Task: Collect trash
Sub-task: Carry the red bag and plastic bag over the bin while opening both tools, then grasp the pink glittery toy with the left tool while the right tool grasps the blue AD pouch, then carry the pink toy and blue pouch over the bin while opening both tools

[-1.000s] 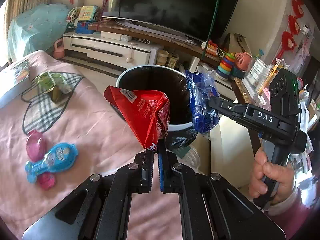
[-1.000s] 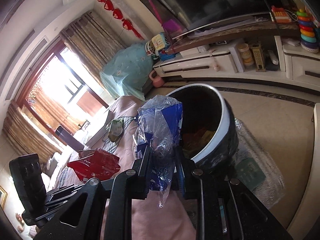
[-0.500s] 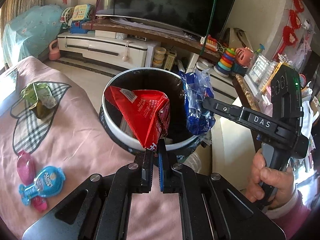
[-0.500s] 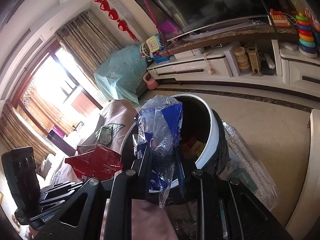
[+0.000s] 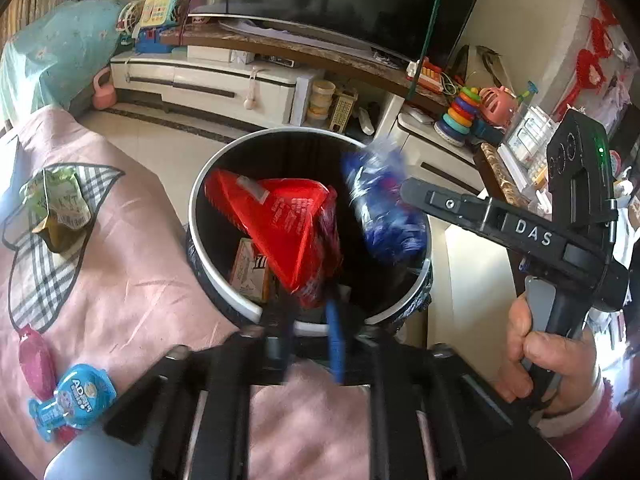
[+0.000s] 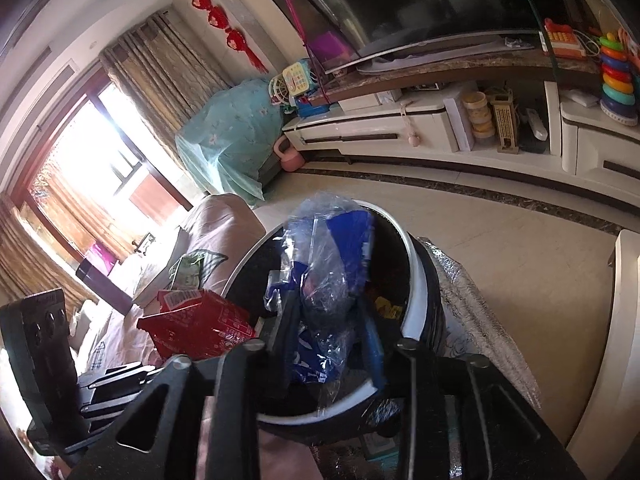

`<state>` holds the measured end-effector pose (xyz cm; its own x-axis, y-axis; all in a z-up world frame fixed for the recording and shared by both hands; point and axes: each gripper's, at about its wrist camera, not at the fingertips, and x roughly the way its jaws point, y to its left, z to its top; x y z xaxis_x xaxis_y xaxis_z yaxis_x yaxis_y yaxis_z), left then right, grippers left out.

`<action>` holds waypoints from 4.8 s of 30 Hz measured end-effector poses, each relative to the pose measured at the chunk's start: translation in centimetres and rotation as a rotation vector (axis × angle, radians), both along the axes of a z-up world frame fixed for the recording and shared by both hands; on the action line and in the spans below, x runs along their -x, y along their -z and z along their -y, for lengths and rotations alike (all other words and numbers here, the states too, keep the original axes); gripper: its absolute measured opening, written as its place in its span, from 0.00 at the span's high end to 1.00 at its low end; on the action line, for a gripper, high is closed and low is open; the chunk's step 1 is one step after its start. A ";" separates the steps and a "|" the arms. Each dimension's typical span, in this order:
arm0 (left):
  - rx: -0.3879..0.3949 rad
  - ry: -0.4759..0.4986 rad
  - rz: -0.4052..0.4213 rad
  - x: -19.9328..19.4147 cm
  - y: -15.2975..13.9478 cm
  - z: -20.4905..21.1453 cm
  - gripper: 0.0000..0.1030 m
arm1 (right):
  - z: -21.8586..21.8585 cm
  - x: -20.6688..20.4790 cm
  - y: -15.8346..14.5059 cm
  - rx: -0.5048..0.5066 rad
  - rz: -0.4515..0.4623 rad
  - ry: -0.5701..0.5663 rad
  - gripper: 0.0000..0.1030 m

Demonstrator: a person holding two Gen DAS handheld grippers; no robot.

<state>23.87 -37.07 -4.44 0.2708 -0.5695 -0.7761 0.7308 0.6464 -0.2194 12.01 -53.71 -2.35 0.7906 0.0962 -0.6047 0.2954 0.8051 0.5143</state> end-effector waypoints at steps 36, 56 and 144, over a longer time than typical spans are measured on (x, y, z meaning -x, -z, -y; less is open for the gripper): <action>0.105 -0.421 -0.042 3.5 2.3 -22.9 0.44 | -15.2 0.7 -1.0 0.088 0.061 -0.237 0.09; 0.080 -0.604 -0.092 3.2 4.3 -31.8 0.44 | -28.0 -10.4 2.3 0.432 -0.076 -0.825 0.11; -0.029 -0.205 0.114 5.7 0.7 -14.2 0.82 | -13.7 4.5 -1.7 0.152 0.014 -0.269 0.53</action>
